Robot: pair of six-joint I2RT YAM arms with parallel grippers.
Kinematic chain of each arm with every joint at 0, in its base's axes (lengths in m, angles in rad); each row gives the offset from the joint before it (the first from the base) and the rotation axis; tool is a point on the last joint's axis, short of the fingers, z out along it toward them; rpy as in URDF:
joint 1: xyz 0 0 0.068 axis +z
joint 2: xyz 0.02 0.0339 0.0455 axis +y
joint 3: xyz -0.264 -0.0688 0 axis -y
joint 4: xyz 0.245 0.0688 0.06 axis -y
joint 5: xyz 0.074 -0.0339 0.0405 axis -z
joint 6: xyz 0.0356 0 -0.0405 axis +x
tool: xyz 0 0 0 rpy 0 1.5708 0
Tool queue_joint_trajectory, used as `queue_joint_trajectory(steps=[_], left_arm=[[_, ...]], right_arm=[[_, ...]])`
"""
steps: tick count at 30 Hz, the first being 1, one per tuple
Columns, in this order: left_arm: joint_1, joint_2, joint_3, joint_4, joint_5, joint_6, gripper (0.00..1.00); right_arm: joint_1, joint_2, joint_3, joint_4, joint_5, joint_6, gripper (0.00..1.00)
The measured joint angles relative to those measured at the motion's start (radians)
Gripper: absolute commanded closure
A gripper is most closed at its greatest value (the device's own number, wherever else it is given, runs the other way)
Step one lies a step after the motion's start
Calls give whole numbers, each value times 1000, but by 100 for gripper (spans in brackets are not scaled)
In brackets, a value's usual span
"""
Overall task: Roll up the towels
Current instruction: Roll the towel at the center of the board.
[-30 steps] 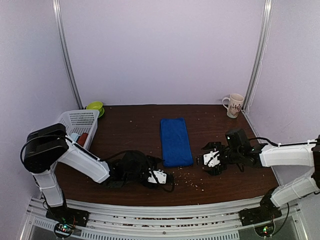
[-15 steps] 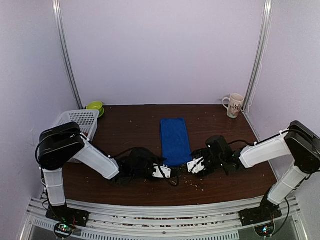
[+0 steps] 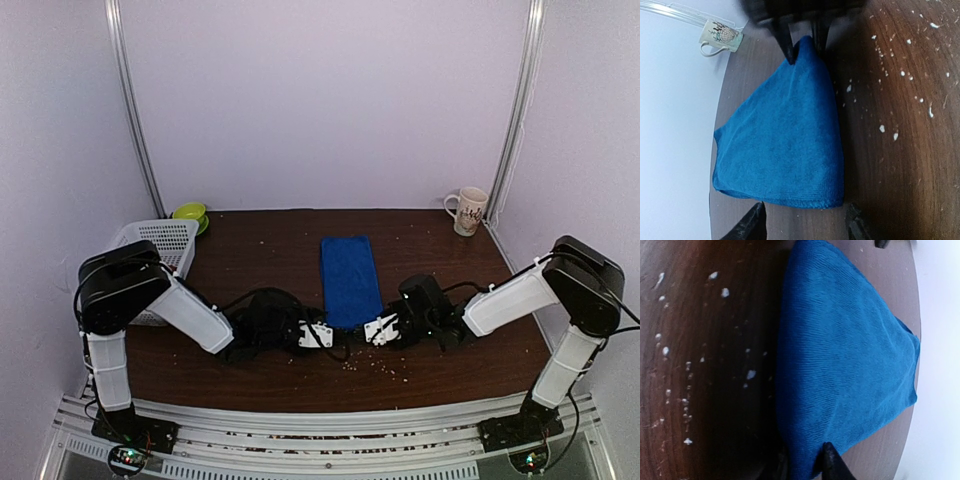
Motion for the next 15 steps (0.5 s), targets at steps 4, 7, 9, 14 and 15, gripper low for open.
queue_joint_trajectory(steps=[4,7,9,14,15], left_arm=[[5,-2,-11,15,12,-7,40],[5,-8,-24,31,23,-10,35],[5,-15,-35,40,31,-12,33],[1,-31,-54,42,50,-8,33],[-1,-31,-55,43,53,-7,33]], right_arm=[[0,3,0,-27,2,-7,100],[0,3,9,-47,-6,-5,100],[0,2,22,-74,-18,-4,100],[-4,-16,64,-185,-84,21,100],[-11,-23,75,-214,-109,28,100]])
